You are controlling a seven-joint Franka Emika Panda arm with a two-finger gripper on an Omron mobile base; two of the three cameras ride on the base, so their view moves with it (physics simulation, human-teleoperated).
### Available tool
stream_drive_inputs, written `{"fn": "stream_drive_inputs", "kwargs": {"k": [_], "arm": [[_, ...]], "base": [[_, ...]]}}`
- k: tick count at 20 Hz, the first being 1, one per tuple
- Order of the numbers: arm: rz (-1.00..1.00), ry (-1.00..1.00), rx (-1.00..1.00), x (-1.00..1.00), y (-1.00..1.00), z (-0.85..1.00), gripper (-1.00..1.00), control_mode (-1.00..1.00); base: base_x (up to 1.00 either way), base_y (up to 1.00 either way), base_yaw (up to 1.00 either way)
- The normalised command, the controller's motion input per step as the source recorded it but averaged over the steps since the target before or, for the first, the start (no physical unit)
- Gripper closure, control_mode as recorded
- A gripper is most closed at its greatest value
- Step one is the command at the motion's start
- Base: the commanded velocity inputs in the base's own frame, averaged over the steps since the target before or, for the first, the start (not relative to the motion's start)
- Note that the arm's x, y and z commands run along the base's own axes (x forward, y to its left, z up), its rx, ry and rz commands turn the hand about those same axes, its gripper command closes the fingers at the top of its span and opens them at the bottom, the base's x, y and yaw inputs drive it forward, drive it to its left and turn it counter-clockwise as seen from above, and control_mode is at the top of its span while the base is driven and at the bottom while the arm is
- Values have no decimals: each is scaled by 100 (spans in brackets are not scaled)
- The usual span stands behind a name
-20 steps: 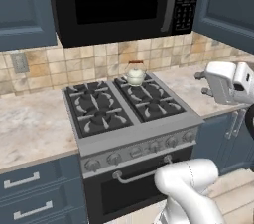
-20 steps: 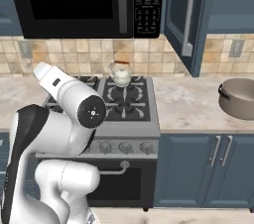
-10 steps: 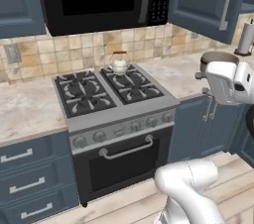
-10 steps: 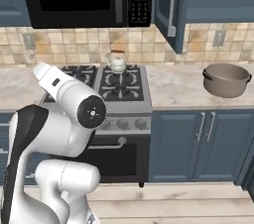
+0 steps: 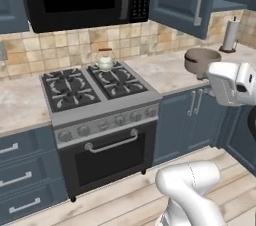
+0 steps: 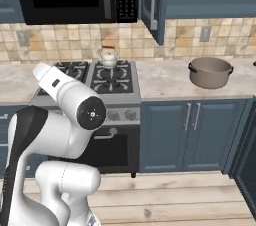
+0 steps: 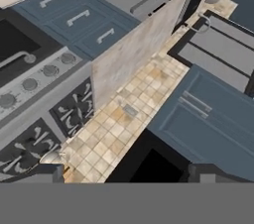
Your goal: Pick the kettle from the cabinet and place it on a stove burner. Then pick the pot from the counter and place it on another stove burner. Finally, turn both burners on.
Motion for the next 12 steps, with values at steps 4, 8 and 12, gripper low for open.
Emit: {"fn": "stream_drive_inputs", "kwargs": {"k": [4, 8, 12], "arm": [[0, 0, 0, 0, 0, 0, -100, 100], [0, 0, 0, 0, 0, 0, -100, 100], [0, 0, 0, 0, 0, 0, -100, 100]], "base": [[-11, -56, -3], [-6, -59, 0], [-6, -61, 0]]}}
